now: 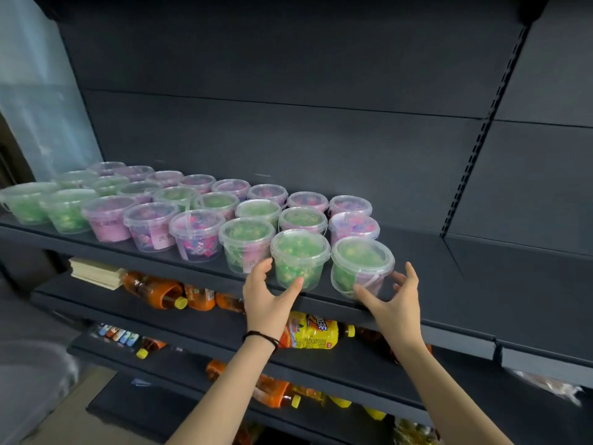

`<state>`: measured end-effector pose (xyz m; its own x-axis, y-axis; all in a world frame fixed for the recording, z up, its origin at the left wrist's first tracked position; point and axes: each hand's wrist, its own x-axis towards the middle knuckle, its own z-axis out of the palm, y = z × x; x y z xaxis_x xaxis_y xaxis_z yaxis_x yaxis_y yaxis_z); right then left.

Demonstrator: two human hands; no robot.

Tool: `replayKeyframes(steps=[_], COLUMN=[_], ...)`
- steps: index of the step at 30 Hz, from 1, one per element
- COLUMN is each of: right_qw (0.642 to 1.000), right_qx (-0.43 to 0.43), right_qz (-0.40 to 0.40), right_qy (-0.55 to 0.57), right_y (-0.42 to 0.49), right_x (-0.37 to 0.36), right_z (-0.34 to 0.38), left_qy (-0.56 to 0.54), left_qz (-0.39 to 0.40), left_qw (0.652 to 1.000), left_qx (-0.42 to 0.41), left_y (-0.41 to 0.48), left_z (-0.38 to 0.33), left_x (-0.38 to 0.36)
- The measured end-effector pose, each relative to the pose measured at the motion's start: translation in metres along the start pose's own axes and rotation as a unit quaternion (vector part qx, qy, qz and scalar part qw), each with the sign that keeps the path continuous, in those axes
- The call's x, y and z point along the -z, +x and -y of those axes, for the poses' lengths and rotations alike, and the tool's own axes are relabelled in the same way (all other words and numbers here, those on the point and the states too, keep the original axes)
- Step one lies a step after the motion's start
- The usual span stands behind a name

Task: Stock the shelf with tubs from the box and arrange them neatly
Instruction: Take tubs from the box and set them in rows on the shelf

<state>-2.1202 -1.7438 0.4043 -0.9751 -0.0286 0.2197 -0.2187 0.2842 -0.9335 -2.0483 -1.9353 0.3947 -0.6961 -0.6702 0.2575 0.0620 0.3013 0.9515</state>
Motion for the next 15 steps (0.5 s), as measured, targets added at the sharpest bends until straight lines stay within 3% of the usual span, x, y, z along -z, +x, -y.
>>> replayKeyframes(steps=[6, 15], right_qw=[0.999, 0.991], right_qx=[0.030, 0.053], right_qz=[-0.008, 0.121], right_qy=[0.038, 0.017], right_y=[-0.034, -0.083], right_x=[0.000, -0.078], right_z=[0.013, 0.046], left_qy=[0.031, 0.094], left_qz=[-0.063, -0.084], left_qw=[0.997, 0.992], left_qx=[0.015, 0.010], left_y=[-0.028, -0.011], left_z=[0.006, 0.032], left_x=[0.075, 0.198])
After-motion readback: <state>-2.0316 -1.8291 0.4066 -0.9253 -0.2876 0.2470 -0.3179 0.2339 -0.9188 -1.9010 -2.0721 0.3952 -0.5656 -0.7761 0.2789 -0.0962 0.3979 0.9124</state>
